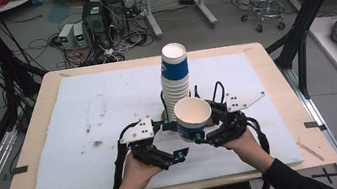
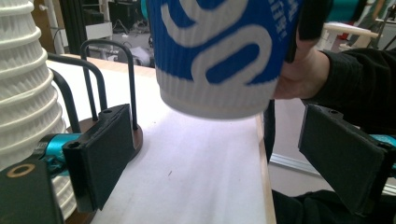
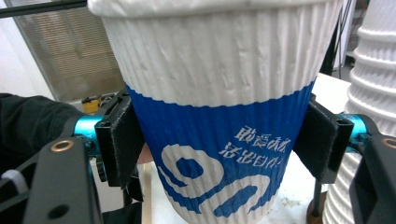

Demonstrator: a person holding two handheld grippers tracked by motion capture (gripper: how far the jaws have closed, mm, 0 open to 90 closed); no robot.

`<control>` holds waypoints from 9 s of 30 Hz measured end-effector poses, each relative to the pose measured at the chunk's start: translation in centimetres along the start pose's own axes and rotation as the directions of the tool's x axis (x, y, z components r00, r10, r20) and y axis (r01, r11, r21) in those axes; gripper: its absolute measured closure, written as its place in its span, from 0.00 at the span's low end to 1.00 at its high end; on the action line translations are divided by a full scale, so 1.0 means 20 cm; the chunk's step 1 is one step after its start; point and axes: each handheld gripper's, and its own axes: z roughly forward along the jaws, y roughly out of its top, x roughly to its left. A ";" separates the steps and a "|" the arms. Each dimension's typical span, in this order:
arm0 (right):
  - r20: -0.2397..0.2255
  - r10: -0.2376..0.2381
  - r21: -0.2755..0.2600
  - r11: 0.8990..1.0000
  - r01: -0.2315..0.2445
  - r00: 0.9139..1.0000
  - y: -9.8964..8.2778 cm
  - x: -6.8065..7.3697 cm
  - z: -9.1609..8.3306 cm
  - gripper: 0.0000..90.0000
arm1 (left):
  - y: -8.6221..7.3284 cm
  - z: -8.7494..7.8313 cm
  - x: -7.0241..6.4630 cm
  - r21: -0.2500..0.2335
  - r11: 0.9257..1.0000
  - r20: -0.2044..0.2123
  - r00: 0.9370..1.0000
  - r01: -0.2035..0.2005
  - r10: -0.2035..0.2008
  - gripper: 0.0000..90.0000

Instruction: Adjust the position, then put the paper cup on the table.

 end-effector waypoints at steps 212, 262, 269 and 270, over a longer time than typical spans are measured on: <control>0.609 0.041 -0.102 0.994 0.028 0.792 -0.01 -0.37 -0.75 0.23 | -0.12 -0.54 0.12 -0.007 1.000 -0.406 0.914 0.008 -0.010 0.16; 0.721 0.175 -0.045 0.977 -0.207 0.670 -0.42 -0.78 -0.62 0.22 | -0.14 -0.49 0.12 0.018 1.000 -0.394 0.919 -0.010 0.016 0.16; 0.725 0.183 -0.033 0.972 -0.232 0.664 -0.42 -0.77 -0.62 0.21 | -0.14 -0.48 0.12 0.022 1.000 -0.393 0.919 -0.014 0.021 0.16; 0.726 0.178 -0.026 0.972 -0.232 0.664 -0.41 -0.77 -0.62 0.21 | -0.14 -0.48 0.12 0.020 1.000 -0.392 0.920 -0.013 0.020 0.16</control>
